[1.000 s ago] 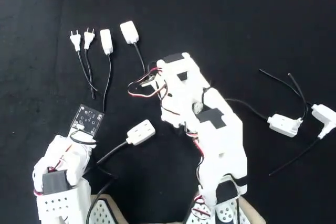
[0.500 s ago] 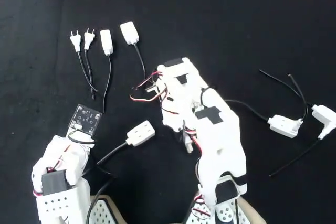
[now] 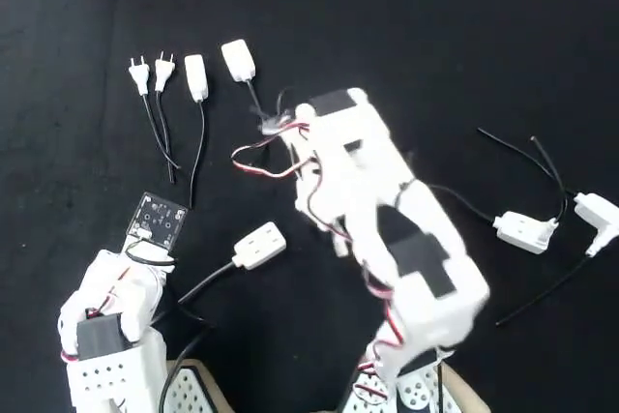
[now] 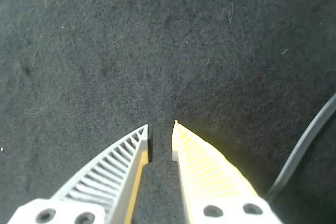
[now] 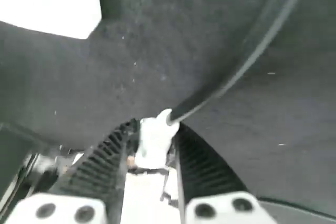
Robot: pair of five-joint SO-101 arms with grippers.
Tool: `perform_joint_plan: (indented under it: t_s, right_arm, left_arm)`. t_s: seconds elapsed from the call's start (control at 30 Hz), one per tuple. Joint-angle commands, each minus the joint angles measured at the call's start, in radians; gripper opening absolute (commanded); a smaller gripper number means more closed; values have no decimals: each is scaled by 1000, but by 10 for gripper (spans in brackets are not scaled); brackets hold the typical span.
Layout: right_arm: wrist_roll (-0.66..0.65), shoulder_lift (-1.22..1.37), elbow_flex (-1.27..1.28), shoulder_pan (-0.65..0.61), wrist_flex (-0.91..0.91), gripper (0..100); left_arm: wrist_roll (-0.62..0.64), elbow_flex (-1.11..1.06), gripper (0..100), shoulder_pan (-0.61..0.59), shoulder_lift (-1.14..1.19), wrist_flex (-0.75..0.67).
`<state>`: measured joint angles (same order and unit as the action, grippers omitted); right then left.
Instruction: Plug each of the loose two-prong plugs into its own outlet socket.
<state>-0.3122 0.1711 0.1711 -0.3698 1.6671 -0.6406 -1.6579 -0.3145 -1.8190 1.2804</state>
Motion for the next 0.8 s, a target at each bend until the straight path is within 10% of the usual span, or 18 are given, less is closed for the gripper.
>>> perform_joint_plan:
  t_s: [0.0,0.77]
  right_arm:
    - [12,-234,117,-11,-155,12]
    - [229,-951,1095,-239,-1132,12]
  left_arm:
    - [-8,4,88,-5,0,8]
    - [-8,4,88,-4,0,6]
